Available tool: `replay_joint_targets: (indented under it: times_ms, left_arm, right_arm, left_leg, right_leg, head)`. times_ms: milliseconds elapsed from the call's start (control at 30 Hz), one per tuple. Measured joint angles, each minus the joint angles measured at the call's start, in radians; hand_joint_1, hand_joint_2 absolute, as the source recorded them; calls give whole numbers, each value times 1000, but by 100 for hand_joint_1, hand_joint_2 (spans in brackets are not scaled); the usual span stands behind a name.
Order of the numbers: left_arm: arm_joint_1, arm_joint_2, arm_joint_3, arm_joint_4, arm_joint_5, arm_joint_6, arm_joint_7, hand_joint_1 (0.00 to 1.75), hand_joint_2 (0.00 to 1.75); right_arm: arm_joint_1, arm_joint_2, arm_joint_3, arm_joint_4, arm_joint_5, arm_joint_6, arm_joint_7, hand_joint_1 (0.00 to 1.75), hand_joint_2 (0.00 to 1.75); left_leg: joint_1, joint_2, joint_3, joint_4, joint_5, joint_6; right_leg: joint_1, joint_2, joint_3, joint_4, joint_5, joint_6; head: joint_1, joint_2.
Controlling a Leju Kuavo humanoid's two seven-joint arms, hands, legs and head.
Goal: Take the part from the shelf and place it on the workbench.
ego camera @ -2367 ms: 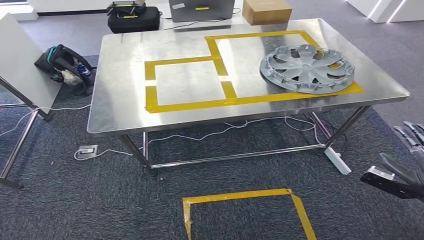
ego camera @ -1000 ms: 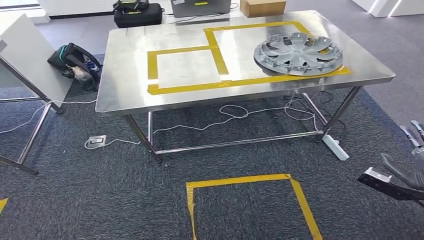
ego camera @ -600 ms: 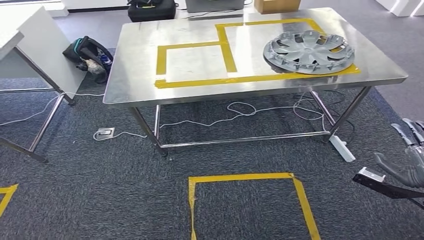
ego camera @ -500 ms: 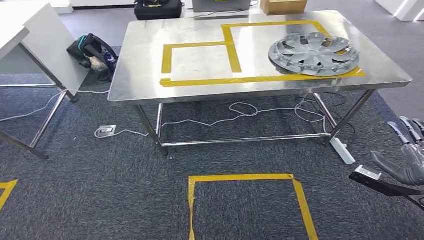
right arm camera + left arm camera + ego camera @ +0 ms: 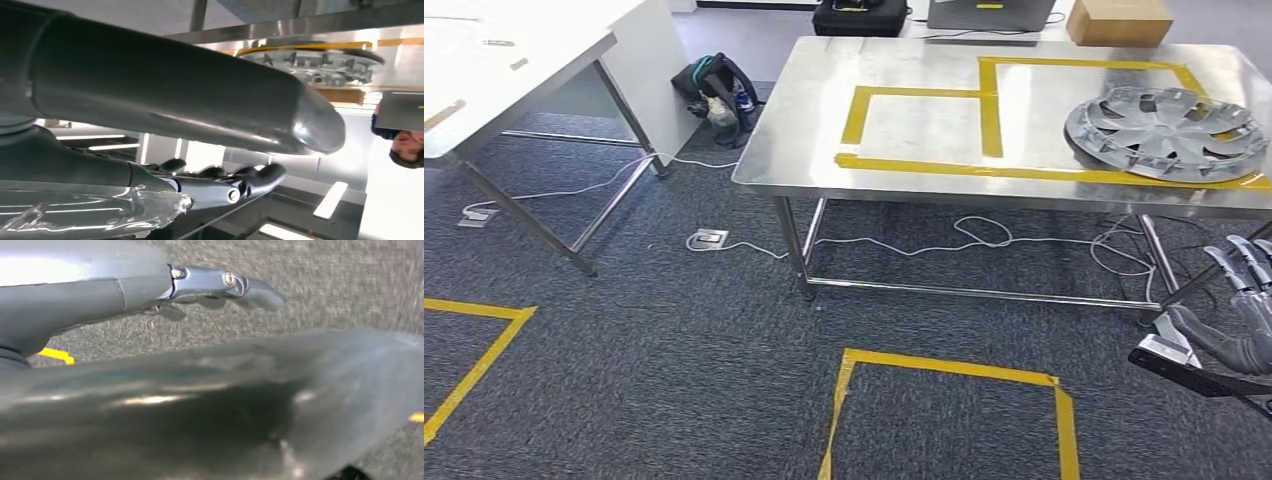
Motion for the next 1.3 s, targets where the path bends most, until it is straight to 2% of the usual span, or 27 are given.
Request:
replay_joint_targets:
  times_ms: [67, 100, 133, 200, 267, 300, 333, 367, 433, 500, 567, 600, 633, 700, 767, 800, 833, 867, 933, 1000, 1033, 1067, 1100, 1167, 1200, 1233, 1300]
  left_arm:
    - [3, 3, 1, 0, -3, 0, 0, 0, 0]
    - [5, 3, 1, 0, -4, -1, 0, 0, 0]
    - [5, 3, 1, 1, -5, -2, 0, 0, 0]
    - [2, 0, 3, 1, -6, -3, 0, 0, 0]
    - [0, -3, 5, 1, -6, -3, 0, 0, 0]
    - [0, -4, 6, 1, -6, -3, 0, 0, 0]
    - [1, -5, 6, 1, -6, -3, 0, 0, 0]
    - [2, -6, 6, 1, -6, -3, 0, 0, 0]
    - [1, -5, 6, 1, -7, -3, 0, 0, 0]
    - [-3, -5, 7, 1, -10, -3, 0, 0, 0]
    - [-3, -7, 7, 1, -17, 1, 0, 0, 0]
    - [-2, -10, 7, 1, -21, 4, 0, 0, 0]
    - [-2, -12, 7, 1, -25, 8, 0, 0, 0]
    - [-5, -19, 7, 1, -31, 17, 0, 0, 0]
    - [-9, -24, 7, 1, -35, 22, 0, 0, 0]
    - [-8, -26, 7, 1, -36, 24, 0, 0, 0]
    - [-8, -28, 7, 1, -38, 26, 0, 0, 0]
    - [-7, -30, 7, 1, -40, 27, 0, 0, 0]
    - [-7, -33, 7, 1, -42, 28, 1, 0, 0]
    - [-7, -32, 7, 1, -43, 28, 2, 0, 0]
    - [-5, -32, 7, 1, -43, 27, 4, 0, 0]
    - [-3, -31, 7, 1, -44, 26, 5, 0, 0]
    - [-1, -31, 7, 1, -44, 26, 6, 0, 0]
    - [-2, -31, 7, 1, -45, 25, 9, 0, 0]
    - [-4, -31, 7, 1, -45, 24, 10, 0, 0]
    - [-6, -31, 7, 1, -45, 23, 10, 0, 0]
    - [-7, -31, 7, 1, -46, 21, 12, 0, 0]
  right_arm:
    - [-2, -1, 2, 1, 0, -3, -1, 0, 0]
    - [-3, -2, 3, 1, 0, -5, -2, 0, 0]
    - [-2, -3, 5, 1, 0, -7, -2, 0, 0]
    - [-1, -6, 7, 1, 0, -10, -2, 0, 0]
    - [0, -6, 9, 1, 0, -12, -2, 0, 0]
    - [-1, -6, 10, 1, 0, -12, -2, 0, 0]
    - [-1, -6, 11, 1, 0, -12, -2, 0, 0]
    - [-1, -7, 11, 0, 0, -13, -2, 0, 0]
    - [0, -9, 11, 0, 1, -15, -2, 0, 0]
    - [5, -11, 9, -1, 0, -20, -1, 0, 0]
    - [20, -12, 2, -3, -2, -26, -1, 0, 0]
    - [31, -13, -5, -5, -5, -31, -2, 0, 0]
    - [45, -13, -15, -8, -9, -35, -3, 0, 0]
    - [77, -13, -38, -11, -17, -42, -7, 0, 0]
    - [103, -11, -57, -12, -20, -45, -11, 0, 0]
    - [112, -10, -63, -12, -21, -45, -13, 0, 0]
    - [118, -10, -69, -12, -22, -45, -16, 0, 0]
    - [123, -9, -75, -12, -22, -44, -19, 0, 0]
    - [128, -6, -86, -15, -18, -43, -24, 0, 0]
    - [131, -2, -93, -20, -12, -38, -27, 0, 0]
    - [132, 0, -94, -24, -9, -35, -28, 0, 0]
    - [134, 1, -95, -27, -7, -32, -28, 0, 0]
    - [134, 2, -95, -31, -4, -30, -28, 0, 0]
    - [137, 5, -97, -40, 0, -27, -28, 0, 0]
    - [138, 6, -99, -43, 1, -26, -28, 0, 0]
    - [140, 7, -100, -45, 2, -26, -28, 0, 0]
    - [139, 11, -100, -46, 5, -25, -27, 0, 0]
  left_leg:
    - [1, -10, -11, 7, 2, -3]
    - [2, 5, -21, 23, -7, -10]
    - [5, 29, -40, 57, -28, -20]
    - [16, 81, -107, 185, -93, -40]
    - [31, 96, -173, 301, -130, -50]
    - [36, 98, -183, 312, -121, -52]
    - [38, 101, -172, 283, -95, -50]
    - [37, 110, -143, 223, -58, -45]
    - [26, 162, -71, 83, -3, -29]
    - [17, 195, -38, 16, 7, -21]
    - [19, 170, -32, 3, 7, -21]
    - [21, 157, -27, -3, 10, -20]
    - [24, 144, -21, -8, 13, -16]
    - [26, 116, -15, -12, 16, -9]
    - [25, 87, -13, -12, 15, -5]
    - [24, 73, -12, -12, 14, -4]
    - [24, 60, -10, -12, 13, -4]
    - [25, 47, -7, -11, 13, -5]
    - [24, 20, -5, -3, 8, -13]
    - [21, -1, -8, 6, -1, -20]
    - [19, -9, -11, 9, -4, -22]
    - [20, -12, -12, 10, -4, -23]
    - [20, -1, -16, 17, -8, -27]
    - [23, 47, -48, 82, -46, -41]
    - [25, 74, -81, 143, -77, -50]
    - [30, 88, -121, 213, -106, -56]
    - [39, 95, -179, 304, -127, -62]
  right_leg:
    - [0, -26, 0, 2, 4, -20]
    - [-1, -38, 0, 2, 7, -26]
    - [-2, -50, -1, 2, 9, -30]
    - [-3, -75, -2, 1, 9, -33]
    - [-3, -101, -3, 1, 7, -34]
    - [-3, -114, -2, 1, 5, -33]
    - [-2, -127, 0, 1, 4, -33]
    - [-2, -139, 4, 1, 2, -32]
    - [1, -161, 12, -1, -4, -28]
    - [6, -184, 19, -6, -11, -19]
    - [8, -204, 28, -15, -17, -7]
    - [7, -193, 32, -12, -24, -2]
    - [7, -168, 25, 11, -40, 1]
    - [9, -103, -32, 131, -102, 3]
    - [13, -81, -110, 266, -153, 2]
    - [13, -79, -130, 289, -150, 2]
    - [13, -78, -129, 270, -127, 3]
    - [11, -73, -108, 212, -89, 4]
    - [3, -37, -44, 70, -22, 7]
    - [-1, -17, -10, 3, -1, -3]
    - [1, -25, -7, 1, -1, -12]
    - [0, -37, -4, 1, 0, -20]
    - [0, -46, -1, 1, 2, -26]
    - [-3, -67, 4, -1, 4, -34]
    - [-2, -76, 5, -1, 4, -37]
    - [-2, -88, 5, -1, 2, -38]
    - [-3, -112, 8, -1, -3, -39]
  head:
    - [-1, 0]
    - [-4, 0]
    - [-6, 0]
    - [-13, 0]
    - [-13, 0]
    - [-13, 0]
    - [-13, 0]
    - [-13, 0]
    - [-14, 0]
    - [-14, 0]
    - [-14, 0]
    - [-13, 0]
    - [-12, 0]
    - [-8, 0]
    - [-5, 0]
    - [-4, 0]
    - [-5, 0]
    - [-4, 0]
    - [-4, 0]
    - [-6, 0]
    - [-8, 0]
    - [-8, 0]
    - [-9, 0]
    - [-13, 0]
    - [-16, 0]
    - [-17, 0]
    - [-17, 0]
